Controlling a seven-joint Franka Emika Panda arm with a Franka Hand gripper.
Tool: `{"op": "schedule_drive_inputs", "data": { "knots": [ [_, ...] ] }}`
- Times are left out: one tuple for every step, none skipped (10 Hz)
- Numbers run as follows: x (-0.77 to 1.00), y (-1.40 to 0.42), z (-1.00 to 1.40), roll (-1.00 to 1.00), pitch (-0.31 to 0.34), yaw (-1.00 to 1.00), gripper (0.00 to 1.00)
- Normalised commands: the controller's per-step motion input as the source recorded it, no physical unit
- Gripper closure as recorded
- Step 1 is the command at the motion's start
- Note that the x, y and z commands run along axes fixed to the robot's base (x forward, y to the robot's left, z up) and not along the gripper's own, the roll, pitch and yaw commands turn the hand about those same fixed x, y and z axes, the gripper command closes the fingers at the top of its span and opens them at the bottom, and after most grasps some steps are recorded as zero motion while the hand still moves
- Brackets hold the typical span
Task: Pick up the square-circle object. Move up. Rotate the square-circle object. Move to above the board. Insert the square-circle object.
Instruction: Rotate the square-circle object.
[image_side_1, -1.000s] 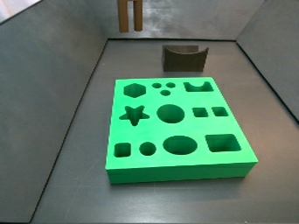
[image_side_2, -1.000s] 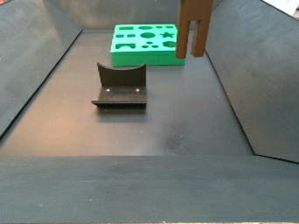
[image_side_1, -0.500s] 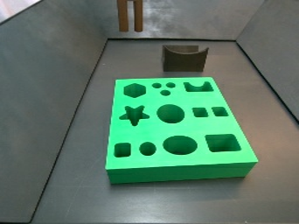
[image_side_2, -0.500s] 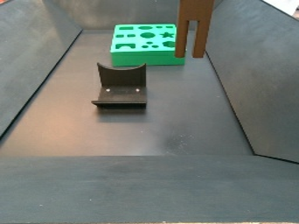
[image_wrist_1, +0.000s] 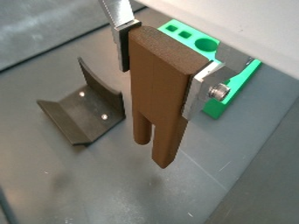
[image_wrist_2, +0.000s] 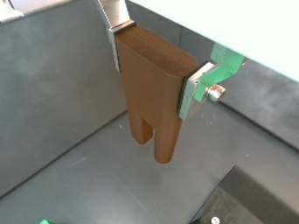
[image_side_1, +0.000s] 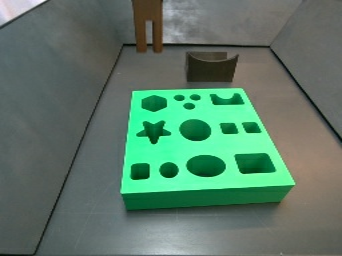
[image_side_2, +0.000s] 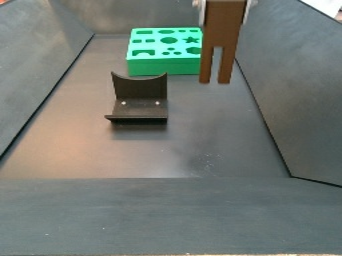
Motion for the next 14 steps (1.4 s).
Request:
{"op": "schedule_drive_inputs", "data": {
  "knots": [
    [0.03,0.03,-1.0,-0.2,-0.04,-0.06,1.0],
    [0.03,0.03,-1.0,-0.2,-0.045,-0.05,1.0],
    [0.03,0.03,-0.87,-0.2,-0.05,-0.05,1.0],
    [0.02,0.02,-0.7,-0.2,-0.051,-0.05,1.0],
    [0.03,0.02,-0.54,-0.21,-0.051,-0.05,1.0],
    [0.02,0.02,-0.33,-0.22,-0.055,-0.05,1.0],
    [0.01,0.01,-0.19,-0.22,-0.058,-0.05,1.0],
    [0.01,0.01,-0.19,-0.22,-0.058,-0.05,1.0],
    [-0.01,0.01,-0.19,-0.22,-0.046,-0.05,1.0],
    [-0.01,0.01,-0.19,-0.22,-0.046,-0.05,1.0],
    [-0.01,0.01,-0.18,-0.22,-0.047,-0.05,1.0],
    [-0.01,0.01,-0.18,-0.22,-0.047,-0.05,1.0],
    [-0.01,0.01,-0.18,-0.22,-0.047,-0.05,1.0],
    [-0.01,0.01,-0.18,-0.22,-0.047,-0.05,1.0]
  ]
}}
